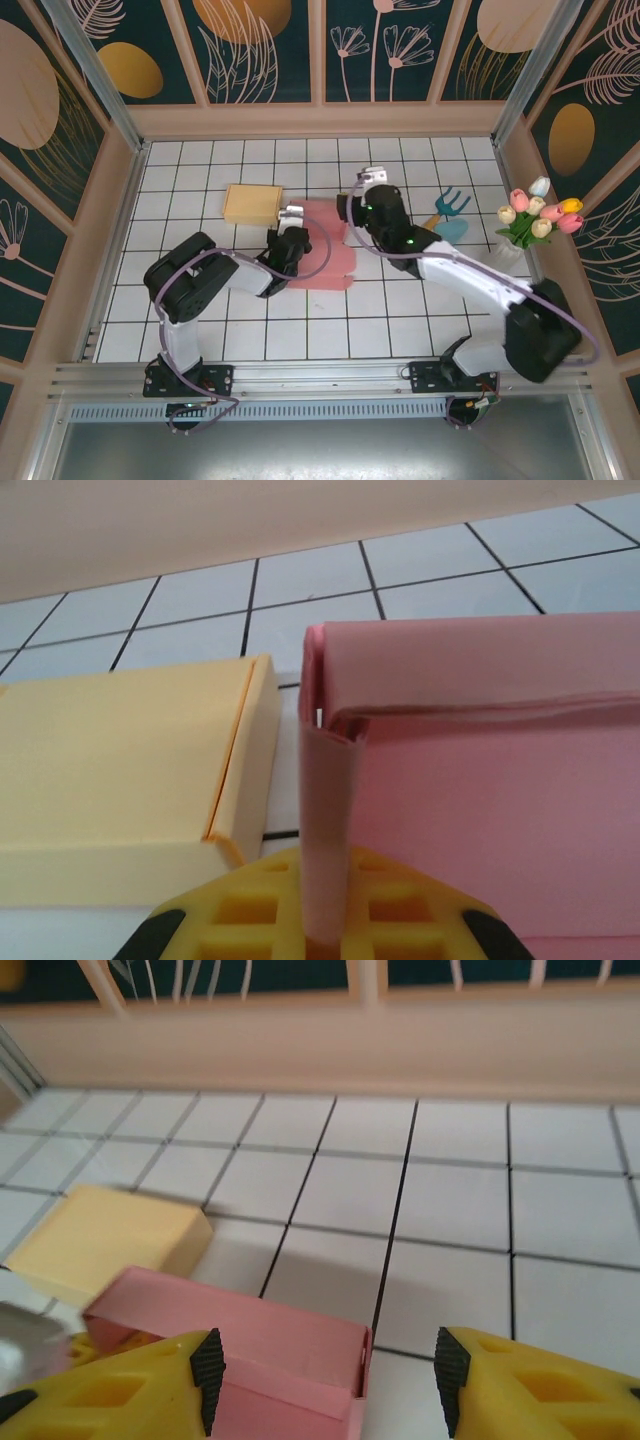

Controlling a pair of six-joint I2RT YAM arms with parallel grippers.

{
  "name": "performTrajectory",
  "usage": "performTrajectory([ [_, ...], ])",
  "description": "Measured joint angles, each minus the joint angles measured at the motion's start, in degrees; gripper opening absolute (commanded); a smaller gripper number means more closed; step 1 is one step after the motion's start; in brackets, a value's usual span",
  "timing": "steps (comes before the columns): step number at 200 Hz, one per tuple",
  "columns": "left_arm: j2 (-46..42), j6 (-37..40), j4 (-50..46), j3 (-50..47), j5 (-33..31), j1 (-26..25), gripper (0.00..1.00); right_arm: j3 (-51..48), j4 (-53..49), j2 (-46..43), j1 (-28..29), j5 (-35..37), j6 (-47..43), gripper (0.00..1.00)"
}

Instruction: Fold the paper box

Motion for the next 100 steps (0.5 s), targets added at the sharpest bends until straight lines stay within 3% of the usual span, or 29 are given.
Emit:
performTrajectory([
  [58,-17.9,5.8,-22.6,9.5,7.4,0.0,0.00,-17.9,0.2,-27.6,-1.1,6.1,-1.1,0.63],
  [100,-21.8,12.5,-44.2,29.1,10.7,-0.1,0.00,-24.4,1.4,-38.1,-3.3,7.5,0.1,0.63],
])
